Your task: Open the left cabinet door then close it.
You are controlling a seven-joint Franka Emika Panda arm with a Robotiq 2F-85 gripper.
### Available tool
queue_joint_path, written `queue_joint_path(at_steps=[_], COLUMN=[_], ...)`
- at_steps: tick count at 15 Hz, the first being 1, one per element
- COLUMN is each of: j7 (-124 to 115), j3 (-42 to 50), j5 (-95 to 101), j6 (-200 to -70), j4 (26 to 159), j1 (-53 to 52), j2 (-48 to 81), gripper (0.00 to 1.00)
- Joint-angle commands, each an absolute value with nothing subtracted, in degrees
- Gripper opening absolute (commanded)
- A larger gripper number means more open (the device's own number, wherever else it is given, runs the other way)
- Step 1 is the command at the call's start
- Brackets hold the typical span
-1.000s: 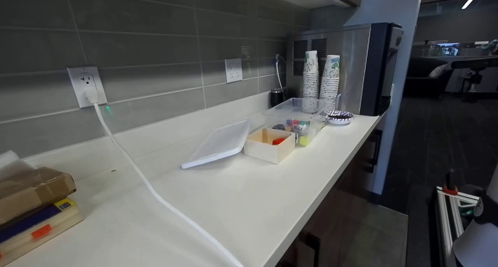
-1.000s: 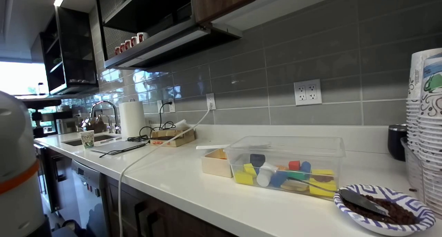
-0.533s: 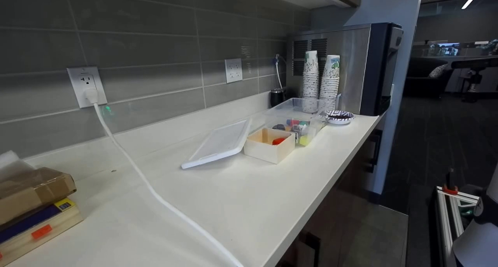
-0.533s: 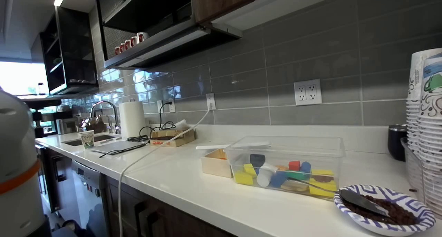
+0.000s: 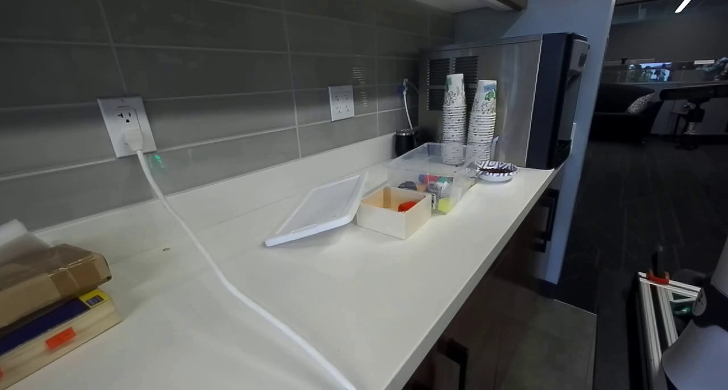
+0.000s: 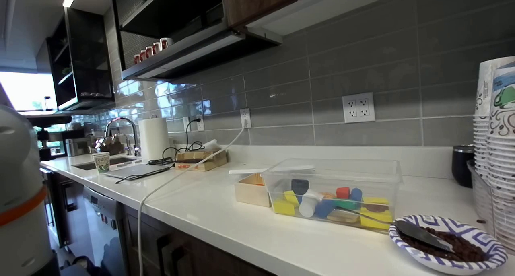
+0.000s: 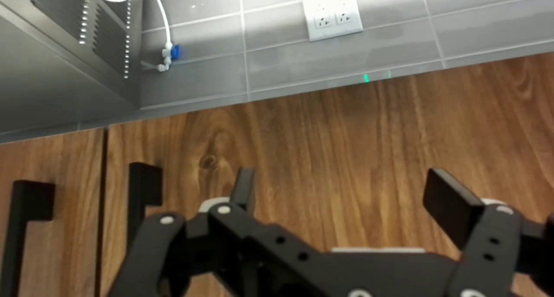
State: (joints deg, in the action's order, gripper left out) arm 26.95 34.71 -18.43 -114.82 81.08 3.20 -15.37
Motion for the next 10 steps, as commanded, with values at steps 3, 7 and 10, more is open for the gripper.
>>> queue_joint_path(at_steps=[3, 7, 10], j7=[26.2, 25.5, 25.3], j3=[36.5, 36.5, 35.7], j5=[-20.5, -20.7, -21.1], j6=[-120.7, -124.3, -125.9], j4=[73.2, 70.2, 68.3], j1=[7.6, 10.4, 12.9], j2=[-8.5, -4.2, -0.8], gripper=[1.00, 1.00, 1.00])
